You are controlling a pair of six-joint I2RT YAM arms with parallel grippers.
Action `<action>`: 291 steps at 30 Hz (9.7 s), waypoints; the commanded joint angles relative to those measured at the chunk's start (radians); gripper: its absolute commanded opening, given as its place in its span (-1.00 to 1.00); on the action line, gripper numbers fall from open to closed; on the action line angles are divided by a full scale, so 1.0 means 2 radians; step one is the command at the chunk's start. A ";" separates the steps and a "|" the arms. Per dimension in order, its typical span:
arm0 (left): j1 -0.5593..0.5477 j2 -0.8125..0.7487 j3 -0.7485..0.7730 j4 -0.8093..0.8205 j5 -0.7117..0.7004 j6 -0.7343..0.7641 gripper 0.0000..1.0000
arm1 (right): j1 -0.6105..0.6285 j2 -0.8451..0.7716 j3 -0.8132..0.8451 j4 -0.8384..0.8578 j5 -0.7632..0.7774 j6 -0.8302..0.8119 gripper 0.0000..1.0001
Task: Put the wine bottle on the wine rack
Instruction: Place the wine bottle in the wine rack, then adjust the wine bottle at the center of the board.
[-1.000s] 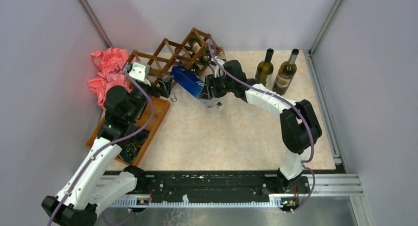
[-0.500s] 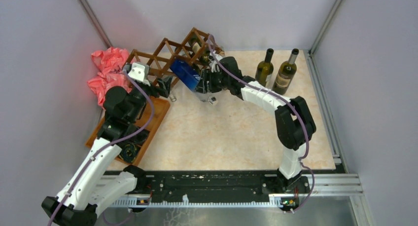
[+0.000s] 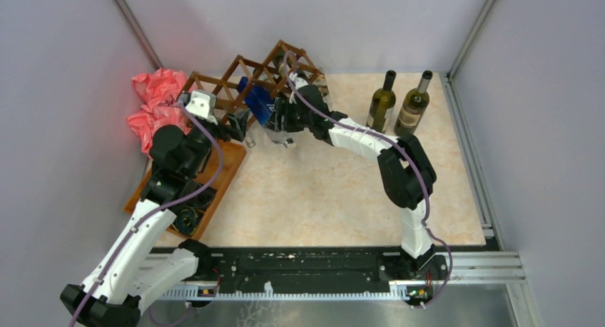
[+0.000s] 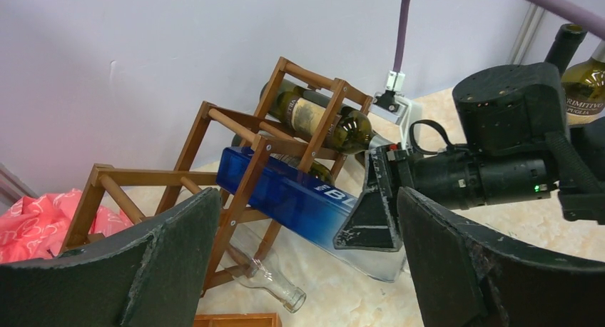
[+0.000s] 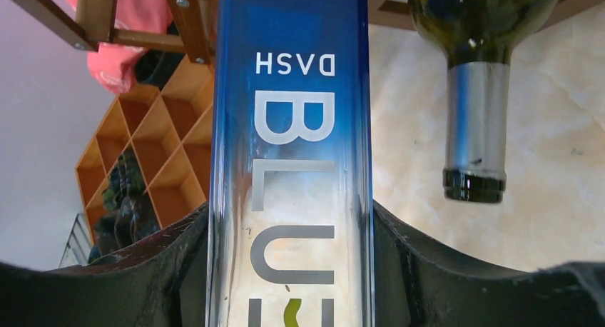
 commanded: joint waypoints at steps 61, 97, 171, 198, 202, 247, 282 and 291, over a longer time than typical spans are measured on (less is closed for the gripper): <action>0.006 -0.023 -0.023 0.038 -0.012 0.013 0.97 | -0.011 -0.053 0.080 0.031 -0.072 -0.114 0.97; 0.006 0.013 0.158 0.016 0.153 -0.253 0.97 | -0.085 -0.290 -0.047 -0.127 -0.186 -0.315 0.97; 0.006 -0.015 0.038 -0.067 0.211 -0.211 0.97 | -0.261 -0.493 -0.120 -0.366 -0.263 -0.486 0.88; 0.006 -0.042 -0.040 0.018 0.196 -0.094 0.97 | -0.355 -0.459 -0.100 -0.345 -0.292 -0.479 0.83; 0.006 -0.061 -0.060 0.020 0.177 -0.085 0.97 | -0.356 -0.450 -0.100 -0.320 -0.254 -0.457 0.84; 0.010 -0.064 -0.084 0.027 0.185 -0.082 0.97 | -0.308 -0.207 -0.041 -0.050 -0.040 -0.355 -0.92; -0.083 -0.008 -0.124 0.069 0.335 -0.235 0.97 | -0.339 -0.468 -0.373 0.060 -0.411 0.004 -1.00; -0.197 0.008 -0.139 0.039 0.192 -0.213 0.97 | -0.339 -0.460 -0.440 0.176 -0.426 0.083 -1.00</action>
